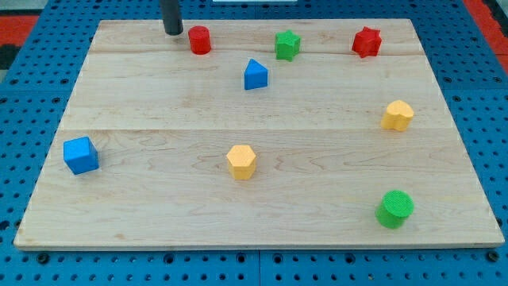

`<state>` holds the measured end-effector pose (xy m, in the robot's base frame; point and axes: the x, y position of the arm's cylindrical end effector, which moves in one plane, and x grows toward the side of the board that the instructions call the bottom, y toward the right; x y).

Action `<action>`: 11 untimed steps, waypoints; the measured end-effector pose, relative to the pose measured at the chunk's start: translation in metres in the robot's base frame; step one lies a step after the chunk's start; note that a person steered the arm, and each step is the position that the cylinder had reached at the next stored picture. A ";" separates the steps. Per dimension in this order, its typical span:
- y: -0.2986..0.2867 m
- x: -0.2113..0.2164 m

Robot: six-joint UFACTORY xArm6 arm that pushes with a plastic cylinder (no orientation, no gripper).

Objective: Move the green circle to the left of the red circle

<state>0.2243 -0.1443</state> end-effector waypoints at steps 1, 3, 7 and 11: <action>0.064 0.003; 0.030 0.082; 0.347 0.323; 0.243 0.372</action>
<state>0.5959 0.0987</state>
